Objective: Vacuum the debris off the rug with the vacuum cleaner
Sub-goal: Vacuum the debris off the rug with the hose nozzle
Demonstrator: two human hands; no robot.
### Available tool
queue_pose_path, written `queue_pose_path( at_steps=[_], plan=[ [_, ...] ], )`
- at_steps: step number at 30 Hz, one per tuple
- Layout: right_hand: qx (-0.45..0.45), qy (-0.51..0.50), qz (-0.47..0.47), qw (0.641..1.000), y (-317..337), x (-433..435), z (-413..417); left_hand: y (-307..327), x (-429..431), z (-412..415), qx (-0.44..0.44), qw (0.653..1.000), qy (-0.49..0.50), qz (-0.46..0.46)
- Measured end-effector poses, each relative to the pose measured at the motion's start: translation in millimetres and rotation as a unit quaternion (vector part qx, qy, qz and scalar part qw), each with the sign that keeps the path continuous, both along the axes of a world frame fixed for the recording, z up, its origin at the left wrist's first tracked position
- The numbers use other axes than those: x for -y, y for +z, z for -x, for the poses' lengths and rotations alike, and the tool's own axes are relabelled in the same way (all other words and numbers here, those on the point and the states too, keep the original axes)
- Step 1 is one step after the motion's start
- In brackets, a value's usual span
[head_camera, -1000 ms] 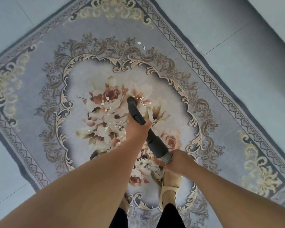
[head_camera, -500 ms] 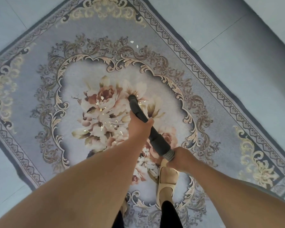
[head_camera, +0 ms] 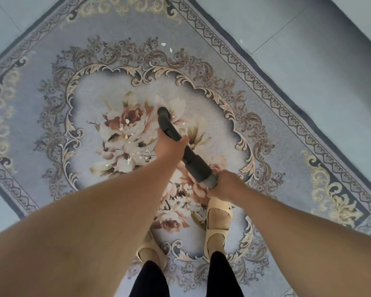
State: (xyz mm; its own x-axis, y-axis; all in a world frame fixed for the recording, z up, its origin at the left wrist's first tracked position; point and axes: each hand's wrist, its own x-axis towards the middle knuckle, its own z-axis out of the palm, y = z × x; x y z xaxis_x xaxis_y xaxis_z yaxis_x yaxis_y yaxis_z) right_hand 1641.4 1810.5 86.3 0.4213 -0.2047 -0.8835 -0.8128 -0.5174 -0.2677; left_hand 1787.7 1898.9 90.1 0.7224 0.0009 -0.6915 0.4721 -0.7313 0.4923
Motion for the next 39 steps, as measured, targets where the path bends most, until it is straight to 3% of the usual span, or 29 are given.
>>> queue_pose_path(
  at_steps=[5, 17, 30, 33, 39],
  plan=[
    [-0.016, -0.04, -0.029, 0.999, -10.4, -20.6, -2.2, 1.2, -4.0, -14.8, -0.005, 0.998, -0.05, -0.026],
    [-0.095, 0.028, -0.027, 0.995, 18.1, 10.2, 104.2, 14.3, 9.9, 108.2, -0.081, 0.995, -0.001, 0.054],
    [-0.02, 0.072, -0.042, 0.996, -3.1, -38.3, 35.2, 3.8, -49.9, 47.8, -0.029, 0.997, 0.066, -0.026],
    [-0.064, 0.097, -0.029, 0.993, 9.0, -41.1, 53.2, 10.3, -49.4, 66.0, -0.04, 0.999, 0.028, -0.017],
    [-0.106, 0.042, -0.027, 0.993, 17.1, -33.1, 94.9, 10.7, -33.6, 100.0, -0.082, 0.996, -0.015, 0.03]
  ],
)
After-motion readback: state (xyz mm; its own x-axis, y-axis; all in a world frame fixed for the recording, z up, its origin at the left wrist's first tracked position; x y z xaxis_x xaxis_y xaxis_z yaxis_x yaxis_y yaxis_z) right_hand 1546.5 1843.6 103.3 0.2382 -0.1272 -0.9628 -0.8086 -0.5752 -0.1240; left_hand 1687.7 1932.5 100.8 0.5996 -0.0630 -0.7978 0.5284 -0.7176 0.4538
